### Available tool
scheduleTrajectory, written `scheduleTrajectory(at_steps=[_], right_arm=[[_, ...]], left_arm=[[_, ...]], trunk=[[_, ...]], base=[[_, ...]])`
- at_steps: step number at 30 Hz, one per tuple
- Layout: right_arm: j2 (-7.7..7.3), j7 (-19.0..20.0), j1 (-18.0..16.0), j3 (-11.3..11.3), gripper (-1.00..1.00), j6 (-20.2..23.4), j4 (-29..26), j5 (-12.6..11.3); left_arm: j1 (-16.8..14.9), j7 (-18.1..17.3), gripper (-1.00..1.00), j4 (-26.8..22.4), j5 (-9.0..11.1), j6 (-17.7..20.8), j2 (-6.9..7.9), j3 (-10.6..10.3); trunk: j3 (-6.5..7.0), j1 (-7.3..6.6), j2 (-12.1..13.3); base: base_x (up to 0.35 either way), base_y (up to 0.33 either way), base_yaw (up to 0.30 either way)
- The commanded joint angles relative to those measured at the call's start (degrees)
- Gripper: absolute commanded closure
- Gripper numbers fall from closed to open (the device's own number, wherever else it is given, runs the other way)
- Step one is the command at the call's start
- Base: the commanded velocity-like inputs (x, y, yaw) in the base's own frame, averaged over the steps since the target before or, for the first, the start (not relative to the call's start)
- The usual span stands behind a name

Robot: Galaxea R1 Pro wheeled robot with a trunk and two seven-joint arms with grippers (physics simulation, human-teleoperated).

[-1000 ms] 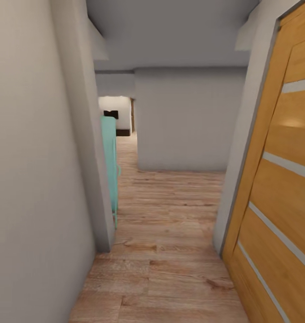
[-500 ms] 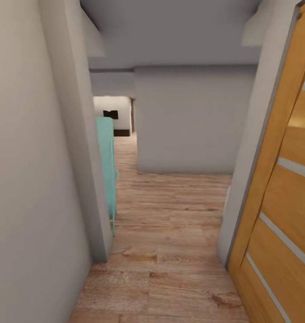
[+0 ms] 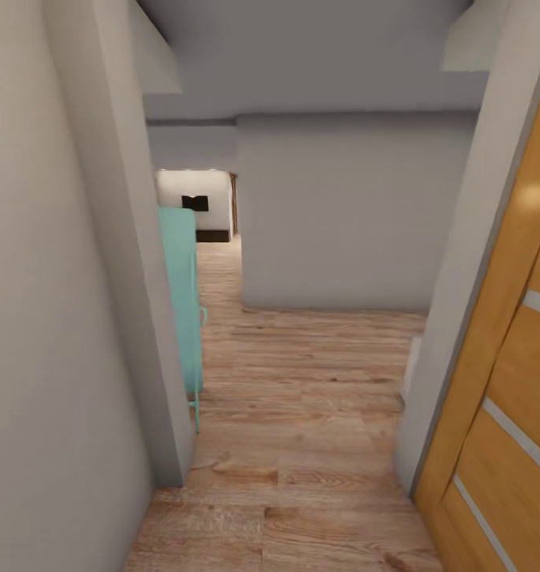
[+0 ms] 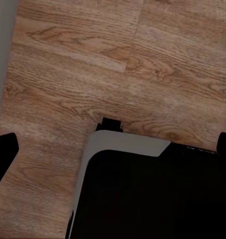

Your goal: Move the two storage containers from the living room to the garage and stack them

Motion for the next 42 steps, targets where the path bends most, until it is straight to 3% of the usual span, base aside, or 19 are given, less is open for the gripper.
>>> scheduleTrajectory(at_steps=[1,42], right_arm=[[0.02,-0.1,-0.09,0.48,-1.0,-0.33,0.18,-0.38],[0.02,-0.1,-0.09,0.48,-1.0,-0.33,0.18,-0.37]], left_arm=[[-0.04,0.15,-1.0,0.01,0.43,-0.17,-0.02,-0.49],[-0.04,0.17,-1.0,0.01,0.43,-0.44,-0.13,-0.52]], trunk=[[-0.09,0.04,-0.06],[-0.09,0.04,-0.06]], base=[[0.323,0.0,0.0],[0.323,0.0,0.0]])
